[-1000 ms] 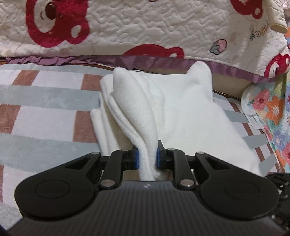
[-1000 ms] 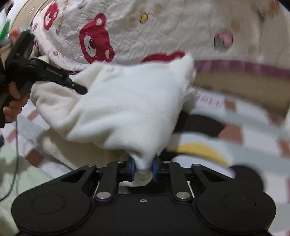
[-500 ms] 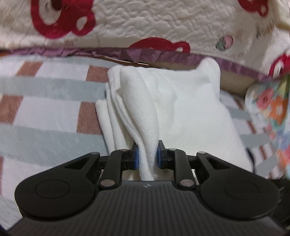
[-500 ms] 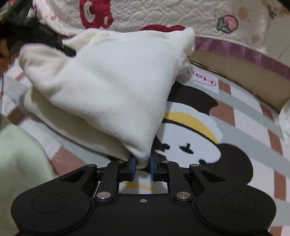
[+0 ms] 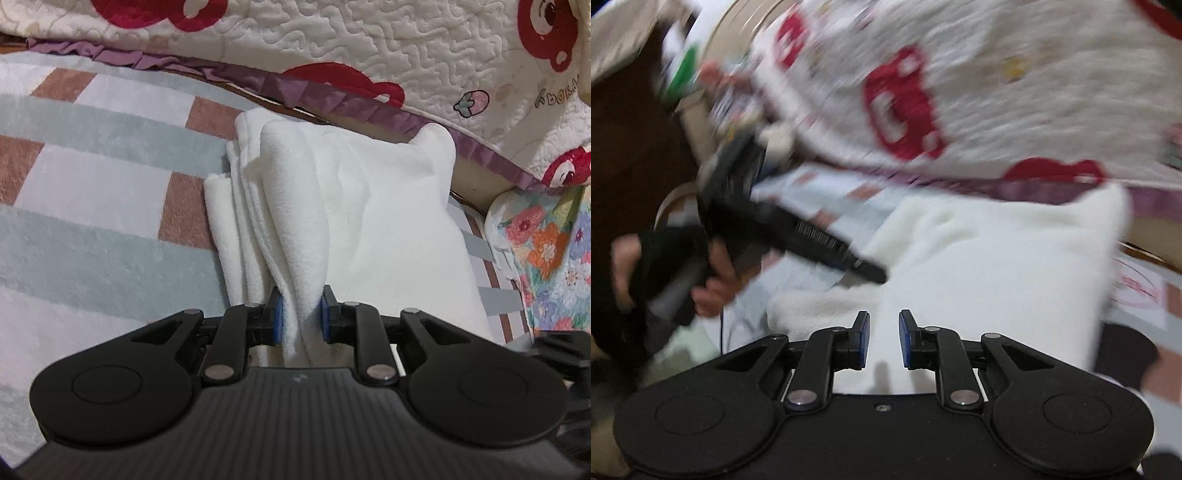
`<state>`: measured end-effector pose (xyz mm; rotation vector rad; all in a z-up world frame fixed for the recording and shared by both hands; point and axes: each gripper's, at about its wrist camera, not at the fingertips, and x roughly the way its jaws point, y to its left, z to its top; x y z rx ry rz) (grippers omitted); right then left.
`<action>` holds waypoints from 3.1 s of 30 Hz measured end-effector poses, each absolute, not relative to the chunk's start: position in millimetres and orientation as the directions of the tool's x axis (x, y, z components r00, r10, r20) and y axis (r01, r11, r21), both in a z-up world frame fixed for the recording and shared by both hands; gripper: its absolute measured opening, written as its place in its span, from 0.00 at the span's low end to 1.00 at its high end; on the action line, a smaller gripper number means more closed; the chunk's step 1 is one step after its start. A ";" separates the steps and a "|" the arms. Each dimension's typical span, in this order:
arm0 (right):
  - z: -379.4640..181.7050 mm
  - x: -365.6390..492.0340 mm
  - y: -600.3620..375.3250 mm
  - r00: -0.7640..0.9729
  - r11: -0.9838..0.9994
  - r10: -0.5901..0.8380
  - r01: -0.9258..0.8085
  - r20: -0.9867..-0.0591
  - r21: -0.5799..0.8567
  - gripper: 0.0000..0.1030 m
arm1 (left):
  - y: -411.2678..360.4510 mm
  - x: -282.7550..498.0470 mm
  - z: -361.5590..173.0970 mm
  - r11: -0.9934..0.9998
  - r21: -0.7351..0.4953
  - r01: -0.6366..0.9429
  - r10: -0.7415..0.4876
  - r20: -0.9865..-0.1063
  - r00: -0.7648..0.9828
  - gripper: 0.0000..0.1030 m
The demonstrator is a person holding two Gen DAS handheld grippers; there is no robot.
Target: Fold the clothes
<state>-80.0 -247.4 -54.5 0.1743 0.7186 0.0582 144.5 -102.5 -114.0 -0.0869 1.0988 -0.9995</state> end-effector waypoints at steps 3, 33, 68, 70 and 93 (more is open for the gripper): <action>-90.4 -51.1 -232.4 0.682 0.977 0.187 -0.050 -0.707 0.209 0.22 | -100.4 148.1 -114.6 0.585 -0.510 0.631 -0.703 -0.707 0.079 0.18; -95.0 -16.5 -338.8 0.623 0.967 0.207 -0.011 -0.754 0.255 0.36 | -115.3 109.2 -118.4 0.465 -0.337 0.819 -0.706 -0.699 0.113 0.14; -105.7 76.3 -387.9 0.661 0.999 -0.035 0.017 -0.750 -0.032 0.45 | -210.9 196.9 -121.9 0.512 -0.223 0.830 -0.651 -0.730 0.205 0.26; -110.7 80.1 -406.1 0.677 0.999 -0.033 0.025 -0.735 -0.022 0.40 | -213.8 209.8 -126.6 0.528 -0.263 0.808 -0.666 -0.718 0.201 0.22; -121.2 -63.7 -509.0 0.812 0.655 -0.101 0.489 -0.574 0.576 0.66 | -129.9 188.5 -122.1 0.584 -0.427 0.691 -0.710 -0.681 0.180 0.57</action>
